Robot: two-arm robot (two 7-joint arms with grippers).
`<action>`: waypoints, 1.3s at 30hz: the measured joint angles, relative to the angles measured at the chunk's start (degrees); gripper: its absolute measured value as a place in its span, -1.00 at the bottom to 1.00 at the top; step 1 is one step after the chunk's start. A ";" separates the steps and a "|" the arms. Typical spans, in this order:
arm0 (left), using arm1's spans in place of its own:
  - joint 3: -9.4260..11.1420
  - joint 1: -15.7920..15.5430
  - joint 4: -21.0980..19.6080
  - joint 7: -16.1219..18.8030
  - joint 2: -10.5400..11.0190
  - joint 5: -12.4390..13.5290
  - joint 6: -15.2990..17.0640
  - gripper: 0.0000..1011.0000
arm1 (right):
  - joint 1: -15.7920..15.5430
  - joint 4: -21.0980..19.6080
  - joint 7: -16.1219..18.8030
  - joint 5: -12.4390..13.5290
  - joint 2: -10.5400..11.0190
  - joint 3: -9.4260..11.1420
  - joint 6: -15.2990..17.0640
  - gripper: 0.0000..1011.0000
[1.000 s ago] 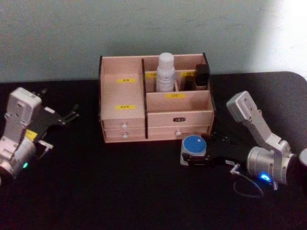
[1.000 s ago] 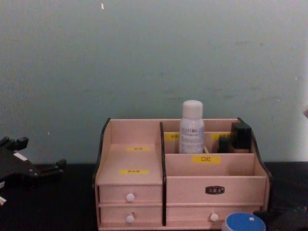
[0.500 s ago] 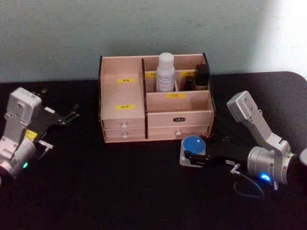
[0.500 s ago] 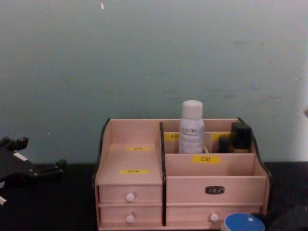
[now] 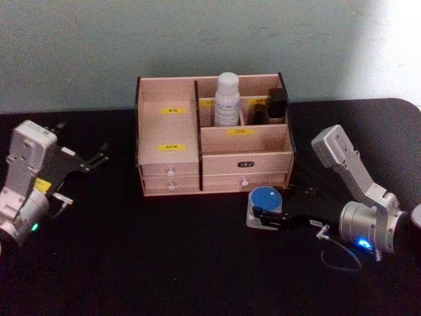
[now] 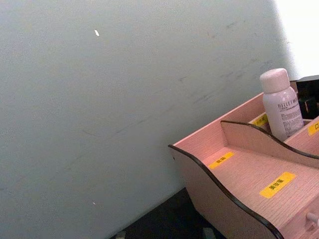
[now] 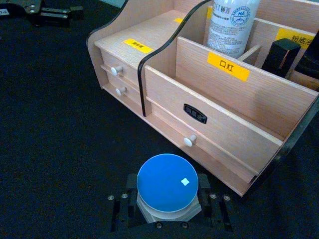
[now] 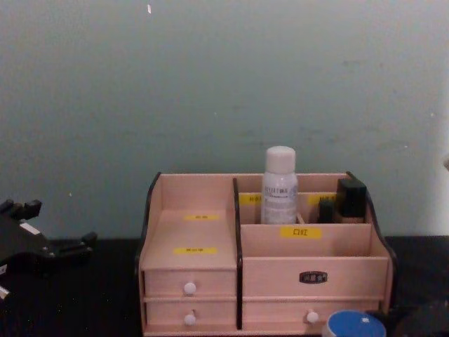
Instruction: Pick up the facial cleanser and watermelon frost from the table and place them into the tiered storage box.
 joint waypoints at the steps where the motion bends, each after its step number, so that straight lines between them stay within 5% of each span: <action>1: 0.00 0.00 0.00 0.00 0.00 0.00 0.00 0.98 | -0.01 0.00 0.02 0.05 0.00 0.02 -0.01 0.43; 19: 0.00 0.00 0.00 0.00 0.00 0.00 0.00 0.98 | -0.46 -5.99 1.88 3.45 2.52 1.92 -1.48 0.43; 26: 0.00 0.00 0.00 0.00 0.00 0.00 0.00 0.98 | 3.09 -5.86 2.07 3.48 1.72 1.34 -2.37 0.43; 39: 0.00 0.00 0.00 0.00 0.00 0.00 0.00 0.98 | 13.80 1.78 3.44 1.38 -4.19 -3.07 -3.21 0.43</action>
